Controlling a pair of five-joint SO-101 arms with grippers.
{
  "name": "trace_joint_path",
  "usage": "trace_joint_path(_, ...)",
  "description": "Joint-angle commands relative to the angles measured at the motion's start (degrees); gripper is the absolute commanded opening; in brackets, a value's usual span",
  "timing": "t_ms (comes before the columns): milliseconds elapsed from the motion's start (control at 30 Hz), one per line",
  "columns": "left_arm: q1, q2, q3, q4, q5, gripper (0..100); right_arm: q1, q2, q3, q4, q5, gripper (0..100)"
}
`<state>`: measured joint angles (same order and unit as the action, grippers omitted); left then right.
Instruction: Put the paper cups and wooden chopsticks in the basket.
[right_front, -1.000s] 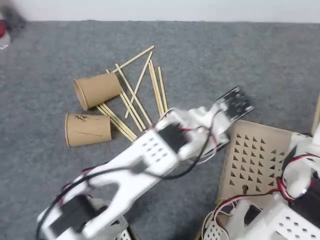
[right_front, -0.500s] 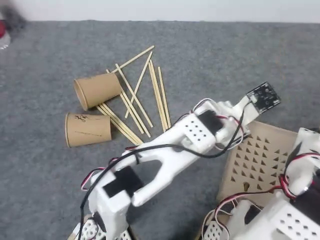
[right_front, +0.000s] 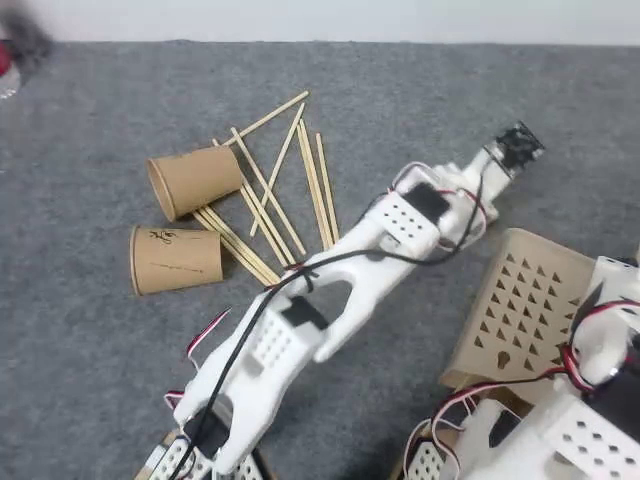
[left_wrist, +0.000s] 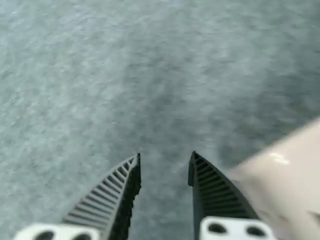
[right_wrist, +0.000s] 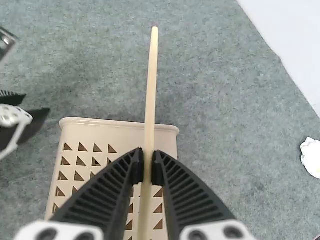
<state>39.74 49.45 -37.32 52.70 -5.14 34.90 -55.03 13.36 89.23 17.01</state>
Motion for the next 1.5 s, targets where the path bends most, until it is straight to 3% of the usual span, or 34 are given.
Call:
trace_joint_path(0, -3.43, 7.30, -19.03, 8.62, -0.18, 16, 0.66, -0.75, 0.18, -1.45, -0.35, 0.8)
trace_joint_path(200, -2.46, 10.46, -48.75, 33.85, 1.85, 16, 1.01, -0.75, 0.00, -2.95, -0.09, 0.8)
trace_joint_path(333, 0.09, 11.43, -59.30, 40.44, 2.29, 21, 3.21, -0.75, -0.18, -3.47, -0.53, 0.8)
trace_joint_path(467, 2.99, 15.12, -58.33, 40.53, 2.29, 27, 4.70, -0.75, -0.18, -3.38, -0.09, 0.8)
trace_joint_path(633, 6.15, 21.27, -58.95, 36.84, 2.55, 27, 7.43, -0.84, -0.18, -5.32, 0.09, 0.8)
trace_joint_path(800, 10.29, 21.19, -58.95, 42.37, 2.20, 27, 8.75, -0.84, -0.09, -6.55, 0.09, 0.8)
trace_joint_path(1000, 11.96, 21.10, -58.86, 40.88, 2.20, 27, 8.66, -0.84, -0.09, -5.49, 0.00, 0.8)
trace_joint_path(1300, 7.56, 24.79, -55.34, 30.33, 2.20, 27, 8.31, -0.84, -0.09, -4.97, 0.00, 0.8)
trace_joint_path(1467, 2.37, 27.69, -55.25, 29.45, 2.11, 27, 3.03, -0.84, 0.18, -4.88, -0.26, 0.8)
